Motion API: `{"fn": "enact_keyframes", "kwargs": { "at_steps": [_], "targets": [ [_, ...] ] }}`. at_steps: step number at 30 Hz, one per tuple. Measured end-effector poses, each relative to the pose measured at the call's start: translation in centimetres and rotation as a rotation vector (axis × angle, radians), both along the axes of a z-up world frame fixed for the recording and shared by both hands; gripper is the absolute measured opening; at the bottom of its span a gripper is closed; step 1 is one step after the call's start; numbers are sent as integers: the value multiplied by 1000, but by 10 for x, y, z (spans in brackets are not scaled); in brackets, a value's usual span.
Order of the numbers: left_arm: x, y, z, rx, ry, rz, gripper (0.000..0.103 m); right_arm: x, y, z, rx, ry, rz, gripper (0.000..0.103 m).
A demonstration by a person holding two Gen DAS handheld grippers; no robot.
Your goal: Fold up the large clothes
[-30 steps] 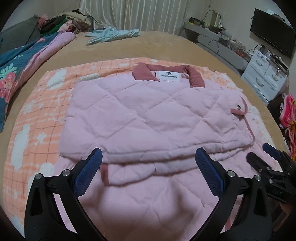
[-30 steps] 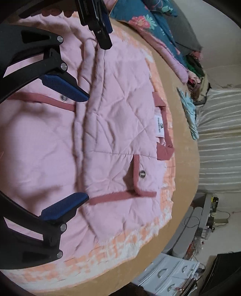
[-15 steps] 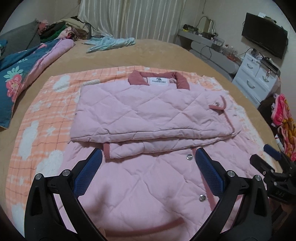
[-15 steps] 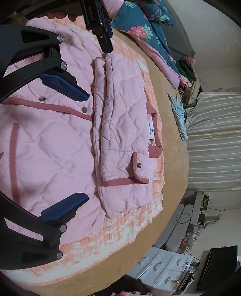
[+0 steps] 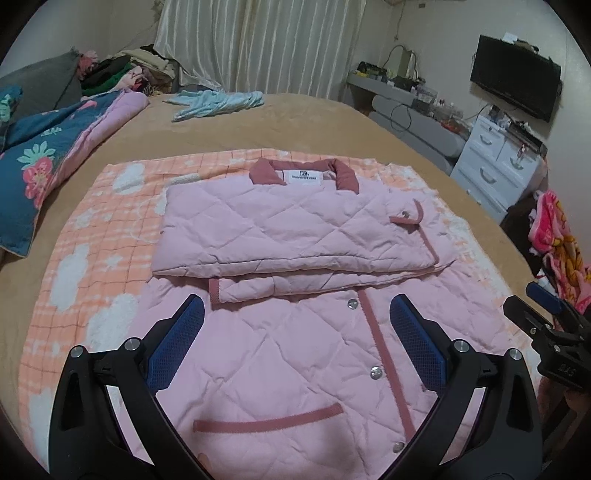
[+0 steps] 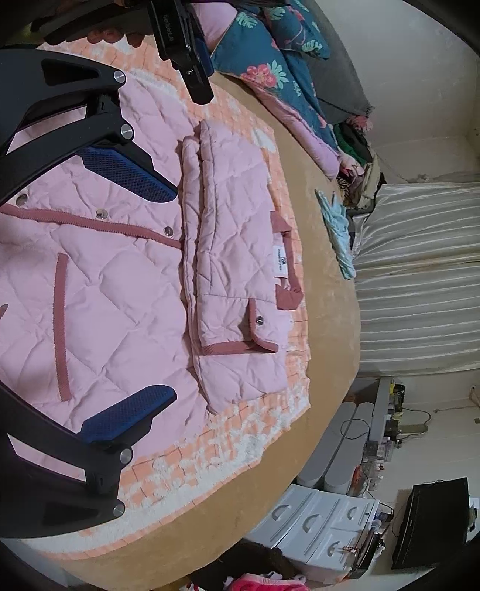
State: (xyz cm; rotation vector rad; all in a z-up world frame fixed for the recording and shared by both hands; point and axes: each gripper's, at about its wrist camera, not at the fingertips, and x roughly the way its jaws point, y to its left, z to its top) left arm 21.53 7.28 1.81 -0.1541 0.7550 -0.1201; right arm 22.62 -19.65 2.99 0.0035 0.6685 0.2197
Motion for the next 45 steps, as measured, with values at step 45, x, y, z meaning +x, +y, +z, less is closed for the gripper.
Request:
{"fn": "enact_keyframes", "kwargs": {
  "at_steps": [45],
  "targets": [
    [-103,-11,35,59,-117,18,95,-93,-27,49,30,-126,63,99]
  ]
}}
